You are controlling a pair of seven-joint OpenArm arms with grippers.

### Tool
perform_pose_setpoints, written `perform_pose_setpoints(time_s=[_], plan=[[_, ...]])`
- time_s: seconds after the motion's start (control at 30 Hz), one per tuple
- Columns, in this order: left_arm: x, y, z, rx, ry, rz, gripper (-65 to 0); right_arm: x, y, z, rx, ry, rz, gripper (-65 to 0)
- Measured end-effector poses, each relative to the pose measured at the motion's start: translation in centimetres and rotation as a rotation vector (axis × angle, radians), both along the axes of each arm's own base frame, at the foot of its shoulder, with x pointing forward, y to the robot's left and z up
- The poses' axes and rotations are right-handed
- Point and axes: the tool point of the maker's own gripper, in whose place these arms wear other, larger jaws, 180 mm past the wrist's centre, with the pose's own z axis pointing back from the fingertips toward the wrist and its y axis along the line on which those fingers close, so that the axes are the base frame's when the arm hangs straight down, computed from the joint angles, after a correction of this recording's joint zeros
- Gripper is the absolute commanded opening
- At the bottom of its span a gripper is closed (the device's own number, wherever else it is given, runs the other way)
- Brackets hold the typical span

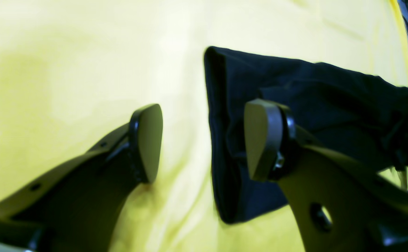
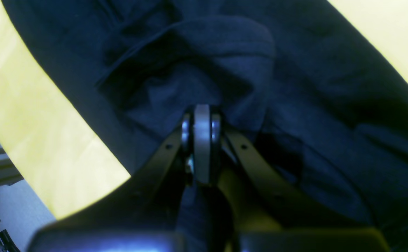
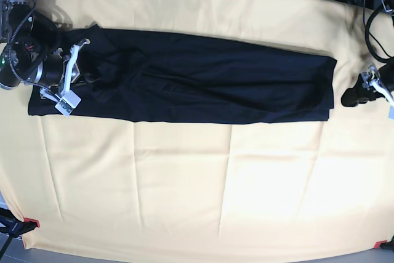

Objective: Fold the T-shirt properly
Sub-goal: 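Move the left gripper to the shirt's other end and grasp the edge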

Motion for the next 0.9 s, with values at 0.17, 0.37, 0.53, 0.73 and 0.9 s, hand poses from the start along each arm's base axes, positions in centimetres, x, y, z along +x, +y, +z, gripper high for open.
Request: perform_pose_setpoints(time_s=[0.17, 0.37, 0.53, 0.73, 0.9], plan=[[0.1, -0.2, -0.6, -0.006, 0.004, 0.018, -26.6, 0.0, 0.0, 0.0, 0.000, 0.000, 0.000, -65.0], [-0.1, -2.3, -1.4, -0.047, 0.030, -0.030, -26.6, 0.0, 0.0, 0.0, 0.000, 0.000, 0.000, -65.0], [-0.5, -4.3, -2.4, -0.074, 0.063, -0.087, -26.6, 0.0, 0.0, 0.0, 0.000, 0.000, 0.000, -65.0], [-0.4, -4.8, -2.4, -0.085, 0.059, -0.094, -26.6, 0.0, 0.0, 0.0, -0.001, 0.000, 0.000, -65.0], [-0.6, -5.3, -2.2, -0.113, 0.061, -0.115, -26.6, 0.0, 0.0, 0.0, 0.000, 0.000, 0.000, -65.0]])
